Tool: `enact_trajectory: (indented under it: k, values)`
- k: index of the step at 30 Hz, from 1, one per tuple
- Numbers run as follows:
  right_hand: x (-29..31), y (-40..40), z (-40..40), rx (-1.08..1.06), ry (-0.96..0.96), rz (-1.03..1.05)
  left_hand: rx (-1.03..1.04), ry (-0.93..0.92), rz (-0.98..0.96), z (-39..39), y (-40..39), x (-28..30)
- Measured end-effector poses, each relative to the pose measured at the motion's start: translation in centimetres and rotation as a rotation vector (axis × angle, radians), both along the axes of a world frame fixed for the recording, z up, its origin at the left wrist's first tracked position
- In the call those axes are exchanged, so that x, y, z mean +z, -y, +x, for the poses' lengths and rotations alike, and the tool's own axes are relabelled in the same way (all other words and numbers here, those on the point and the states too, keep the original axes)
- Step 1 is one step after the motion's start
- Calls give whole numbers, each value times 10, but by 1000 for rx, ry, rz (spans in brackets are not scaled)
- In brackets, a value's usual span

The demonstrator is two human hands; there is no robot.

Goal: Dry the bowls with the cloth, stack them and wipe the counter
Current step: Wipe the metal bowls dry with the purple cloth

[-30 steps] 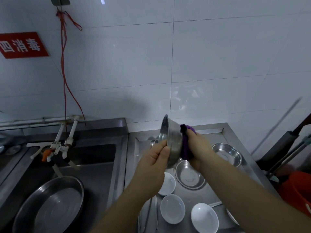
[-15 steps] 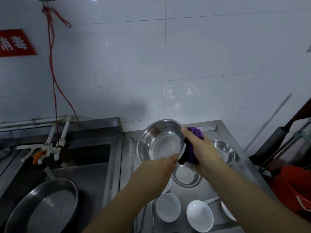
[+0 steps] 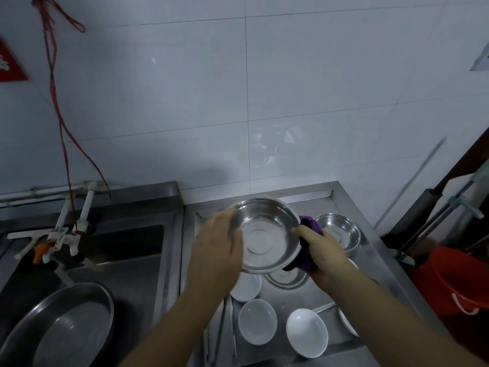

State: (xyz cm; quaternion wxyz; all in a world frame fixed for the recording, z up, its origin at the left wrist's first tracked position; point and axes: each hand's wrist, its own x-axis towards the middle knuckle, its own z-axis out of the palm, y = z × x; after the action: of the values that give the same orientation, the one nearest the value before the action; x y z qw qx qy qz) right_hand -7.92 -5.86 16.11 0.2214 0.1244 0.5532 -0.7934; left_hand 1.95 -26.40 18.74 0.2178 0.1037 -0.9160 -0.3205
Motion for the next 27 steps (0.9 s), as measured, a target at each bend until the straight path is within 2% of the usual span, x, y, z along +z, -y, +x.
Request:
enact_trajectory:
  k: [2, 6, 9, 14, 20, 27]
  values:
    - [-7, -10, -2, -21, 15, -27, 85, 73, 194, -6, 8, -6]
    - [-21, -34, -5, -42, 36, -26, 90, 268, 760, -19, 0, -25]
    - [-26, -55, -9, -63, 43, -8, 125, 342, 1000, -31, -14, -35]
    - [-30, -88, -20, -185, 42, -4, 139, 370, 1045, -54, -44, -48]
    - [-47, -146, -51, -346, -1, 157, 145, 416, 978, -100, -98, -68]
    - [-69, -221, -121, -326, 25, 195, 266, 461, 1004, -164, -180, -89]
